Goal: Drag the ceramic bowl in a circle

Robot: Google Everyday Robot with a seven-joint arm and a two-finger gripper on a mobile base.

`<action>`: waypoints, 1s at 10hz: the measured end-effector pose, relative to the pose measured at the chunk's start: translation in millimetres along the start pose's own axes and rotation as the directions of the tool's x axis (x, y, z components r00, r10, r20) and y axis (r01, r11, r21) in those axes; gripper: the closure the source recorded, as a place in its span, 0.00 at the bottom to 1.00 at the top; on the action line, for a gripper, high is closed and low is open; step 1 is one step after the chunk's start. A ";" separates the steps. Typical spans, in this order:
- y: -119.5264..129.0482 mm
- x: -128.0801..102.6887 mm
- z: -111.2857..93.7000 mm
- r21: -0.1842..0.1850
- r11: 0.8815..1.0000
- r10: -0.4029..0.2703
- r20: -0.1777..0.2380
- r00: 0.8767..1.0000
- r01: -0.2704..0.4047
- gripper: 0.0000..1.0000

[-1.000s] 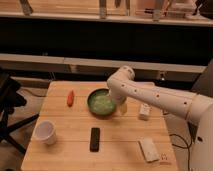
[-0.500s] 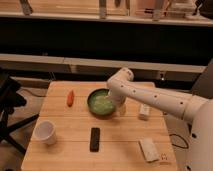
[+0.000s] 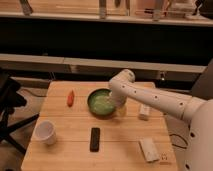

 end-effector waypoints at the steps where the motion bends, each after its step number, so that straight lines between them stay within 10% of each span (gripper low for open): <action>1: 0.1 0.1 1.7 0.000 1.000 0.000 0.005 1.000 0.000 0.20; 10: -1.1 -4.2 13.7 0.008 1.000 -0.014 0.049 0.999 0.013 0.20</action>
